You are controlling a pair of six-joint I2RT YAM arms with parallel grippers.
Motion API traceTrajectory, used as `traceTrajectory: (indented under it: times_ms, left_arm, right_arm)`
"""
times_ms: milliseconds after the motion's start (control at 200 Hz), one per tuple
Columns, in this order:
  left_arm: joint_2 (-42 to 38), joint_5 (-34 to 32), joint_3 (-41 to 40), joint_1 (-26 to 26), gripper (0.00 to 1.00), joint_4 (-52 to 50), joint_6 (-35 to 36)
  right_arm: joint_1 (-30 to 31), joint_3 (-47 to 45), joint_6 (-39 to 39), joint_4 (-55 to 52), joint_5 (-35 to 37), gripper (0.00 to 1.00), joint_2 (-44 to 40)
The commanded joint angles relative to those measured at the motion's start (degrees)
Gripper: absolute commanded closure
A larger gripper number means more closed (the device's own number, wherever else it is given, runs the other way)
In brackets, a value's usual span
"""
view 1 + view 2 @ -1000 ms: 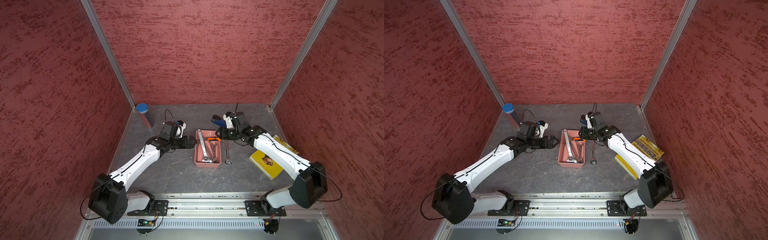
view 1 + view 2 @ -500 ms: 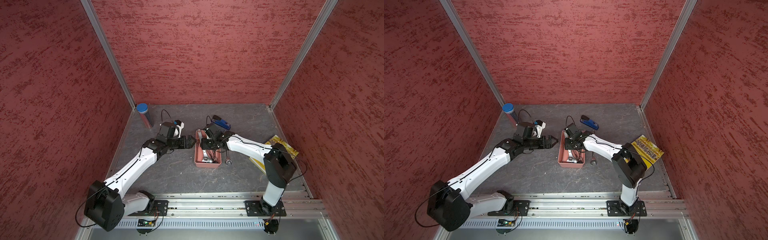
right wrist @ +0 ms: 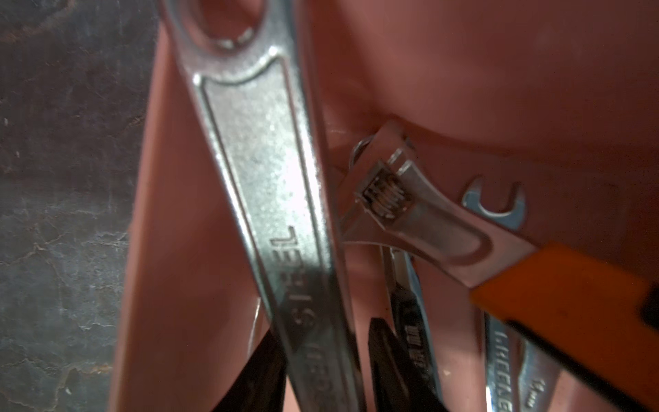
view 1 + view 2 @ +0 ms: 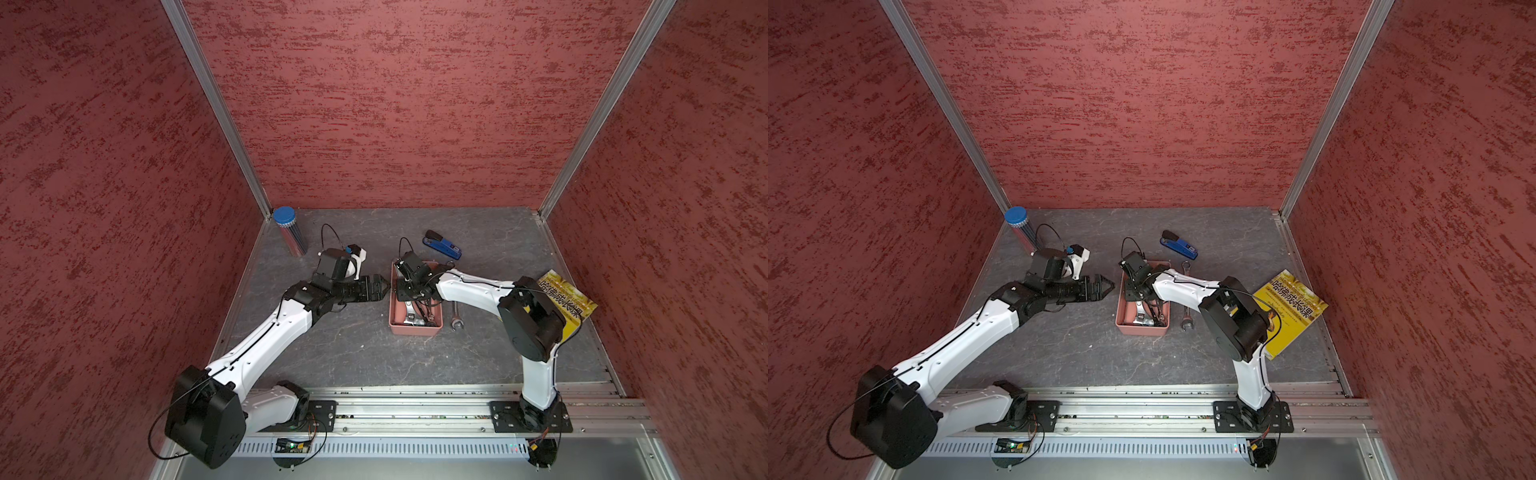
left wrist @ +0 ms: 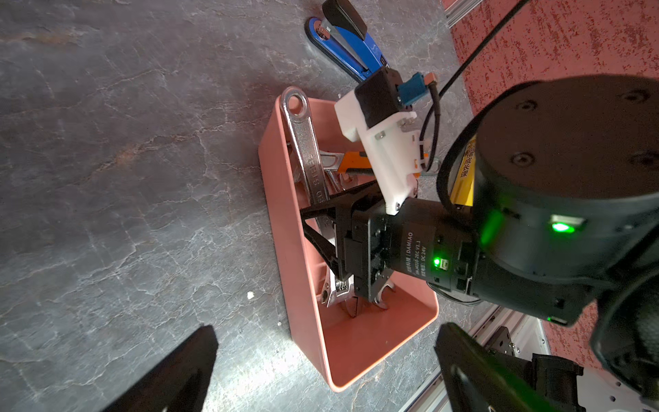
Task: Take out the wrench from the storage box
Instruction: Pick up the wrench from the storage box.
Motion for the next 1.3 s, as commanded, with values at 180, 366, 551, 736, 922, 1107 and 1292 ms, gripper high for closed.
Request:
traceTrajectory:
  times_ms: [180, 366, 551, 736, 922, 1107, 1292]
  left_arm:
    - [-0.68, 0.49, -1.36, 0.27, 0.00, 1.66, 0.02]
    - [-0.25, 0.66, -1.37, 0.27, 0.00, 1.95, 0.04]
    - [0.04, 0.80, -1.27, 0.27, 0.00, 2.01, 0.13]
    - [0.32, 0.93, -1.33, 0.27, 0.00, 2.27, 0.12]
    - [0.99, 1.28, -1.03, 0.27, 0.00, 2.56, 0.19]
    - [1.12, 1.45, -0.56, 0.32, 0.00, 2.26, 0.22]
    - [0.43, 1.54, -0.01, 0.27, 0.00, 1.92, -0.09]
  right_arm:
    - [0.52, 1.29, -3.43, 2.58, 2.26, 0.80, 0.63]
    - [0.53, 0.84, -3.76, 2.90, 2.20, 0.94, -0.88]
    - [0.52, -0.03, -3.33, 2.92, 1.58, 0.99, -3.88]
    - [0.51, -0.68, -3.18, 2.16, 1.19, 1.00, -7.95]
    - [0.53, -1.67, -2.88, 2.15, 0.52, 1.00, -10.18]
    - [0.35, -1.47, -2.89, 1.87, 0.23, 1.00, -11.62]
    - [-0.50, 0.51, -3.44, -2.23, -0.35, 1.00, -16.04]
